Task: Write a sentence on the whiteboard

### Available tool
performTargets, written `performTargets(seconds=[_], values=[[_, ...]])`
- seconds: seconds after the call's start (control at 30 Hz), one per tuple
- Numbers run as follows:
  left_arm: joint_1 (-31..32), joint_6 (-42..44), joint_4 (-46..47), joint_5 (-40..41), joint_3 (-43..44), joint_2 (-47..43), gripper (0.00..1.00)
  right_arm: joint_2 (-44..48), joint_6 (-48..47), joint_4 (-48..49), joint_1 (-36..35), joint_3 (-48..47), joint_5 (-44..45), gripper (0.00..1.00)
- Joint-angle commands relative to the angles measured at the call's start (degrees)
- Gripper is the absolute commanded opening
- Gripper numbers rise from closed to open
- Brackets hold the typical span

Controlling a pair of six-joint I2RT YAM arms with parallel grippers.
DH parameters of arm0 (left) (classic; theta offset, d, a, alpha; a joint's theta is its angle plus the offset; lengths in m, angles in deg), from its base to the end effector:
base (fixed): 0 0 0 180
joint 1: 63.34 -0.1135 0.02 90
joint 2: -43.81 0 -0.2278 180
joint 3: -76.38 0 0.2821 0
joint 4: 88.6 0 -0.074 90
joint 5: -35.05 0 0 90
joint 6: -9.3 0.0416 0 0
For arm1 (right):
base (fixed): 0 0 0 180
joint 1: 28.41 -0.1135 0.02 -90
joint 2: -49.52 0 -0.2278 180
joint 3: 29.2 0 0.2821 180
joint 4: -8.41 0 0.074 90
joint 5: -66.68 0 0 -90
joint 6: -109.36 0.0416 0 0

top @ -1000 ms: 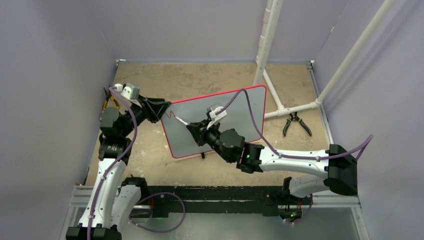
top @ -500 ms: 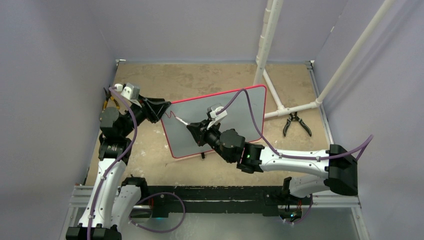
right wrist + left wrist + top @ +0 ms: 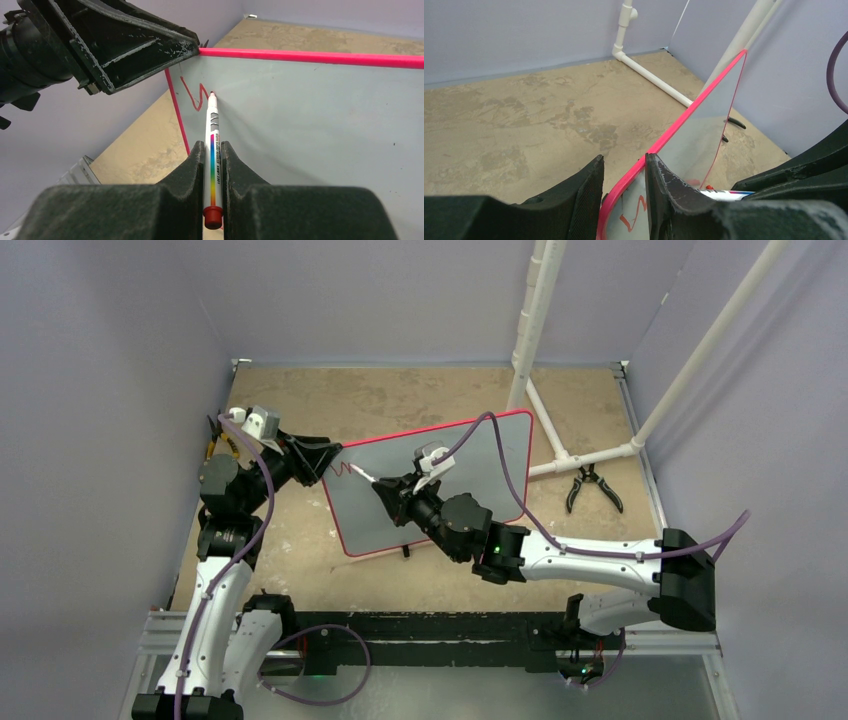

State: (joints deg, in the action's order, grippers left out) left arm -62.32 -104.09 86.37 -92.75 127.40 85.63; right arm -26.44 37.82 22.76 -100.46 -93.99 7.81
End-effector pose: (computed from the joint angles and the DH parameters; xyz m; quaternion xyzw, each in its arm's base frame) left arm 0.2348 -0.0297 0.3183 0.1078 0.6780 -0.3621 0.6306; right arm 0.1286 0.3272 0.2859 -0.1244 0.6788 0.3672 0.6236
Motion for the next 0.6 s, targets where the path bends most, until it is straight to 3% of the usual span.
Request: performTargets(seconds=[0.0, 0.43, 0.57], values=[[0.04, -0.07, 1.7, -2.19, -0.11, -0.34, 0.33, 0.97, -2.31, 1.99, 0.16, -3.09, 2.61, 0.0], [-0.04, 0.1, 1.45, -2.03, -0.01, -0.34, 0.33, 2.11, -4.53, 4.51, 0.16, -2.17, 2.89, 0.0], [0.04, 0.27, 1.14, -1.47, -0.06, -0.56, 0.33, 4.56, -5.24, 5.07, 0.16, -0.28, -1.9, 0.0]])
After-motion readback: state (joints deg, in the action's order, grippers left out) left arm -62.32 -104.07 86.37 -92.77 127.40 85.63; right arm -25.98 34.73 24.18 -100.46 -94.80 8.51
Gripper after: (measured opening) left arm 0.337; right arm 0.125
